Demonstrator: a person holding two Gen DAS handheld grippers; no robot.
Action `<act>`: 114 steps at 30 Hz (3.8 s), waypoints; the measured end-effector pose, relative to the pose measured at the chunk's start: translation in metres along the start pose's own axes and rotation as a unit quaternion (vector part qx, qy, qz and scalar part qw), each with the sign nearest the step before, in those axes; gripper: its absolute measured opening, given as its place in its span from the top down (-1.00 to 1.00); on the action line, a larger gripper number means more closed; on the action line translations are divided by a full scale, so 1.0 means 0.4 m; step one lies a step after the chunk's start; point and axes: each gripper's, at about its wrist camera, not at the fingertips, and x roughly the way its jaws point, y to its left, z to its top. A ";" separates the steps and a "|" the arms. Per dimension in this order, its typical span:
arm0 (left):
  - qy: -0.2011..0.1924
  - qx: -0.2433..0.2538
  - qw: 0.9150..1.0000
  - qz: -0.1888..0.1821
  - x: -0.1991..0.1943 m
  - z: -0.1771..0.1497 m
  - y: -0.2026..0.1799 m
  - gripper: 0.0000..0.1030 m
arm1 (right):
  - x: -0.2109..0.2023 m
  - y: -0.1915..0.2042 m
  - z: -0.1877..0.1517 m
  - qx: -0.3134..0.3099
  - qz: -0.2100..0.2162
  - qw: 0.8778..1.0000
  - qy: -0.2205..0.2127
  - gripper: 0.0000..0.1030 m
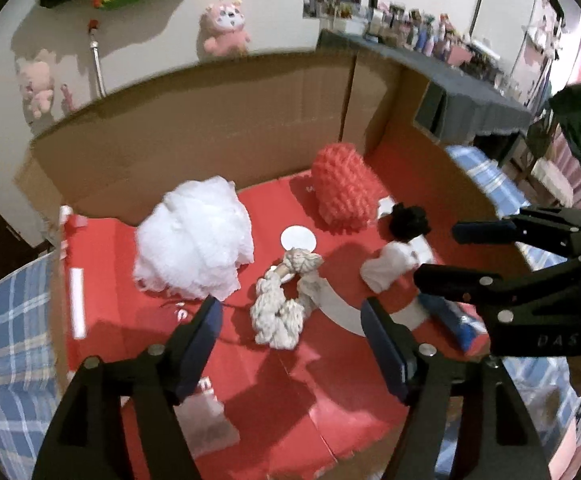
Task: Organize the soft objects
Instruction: 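Withdraw both tools from the box back toward the table items, then move the left tool to the tan round pad while the right tool approaches the bunny plush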
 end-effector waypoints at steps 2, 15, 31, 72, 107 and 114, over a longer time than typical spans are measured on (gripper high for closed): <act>-0.013 -0.009 1.000 -0.001 -0.035 -0.007 -0.005 -0.57 | -0.043 0.010 -0.007 -0.002 -0.007 1.000 -0.013 -0.33; -0.137 -0.034 0.990 0.002 -0.326 -0.105 -0.063 -0.89 | -0.320 0.067 -0.170 -0.029 -0.029 0.990 -0.131 -0.54; -0.274 -0.049 0.959 0.050 -0.561 -0.345 -0.149 -1.00 | -0.566 0.135 -0.437 -0.067 -0.054 0.962 -0.259 -0.79; -0.188 -0.086 0.977 0.052 -0.279 -0.680 -0.233 -1.00 | -0.275 0.153 -0.801 -0.019 -0.065 0.966 -0.251 -0.80; -0.061 -0.052 0.996 0.044 -0.146 -0.637 -0.199 -1.00 | -0.188 0.068 -0.742 0.002 -0.013 0.981 -0.191 -0.80; -0.067 -0.048 0.996 0.041 -0.167 -0.623 -0.178 -1.00 | -0.172 0.080 -0.728 -0.002 0.023 0.983 -0.181 -0.80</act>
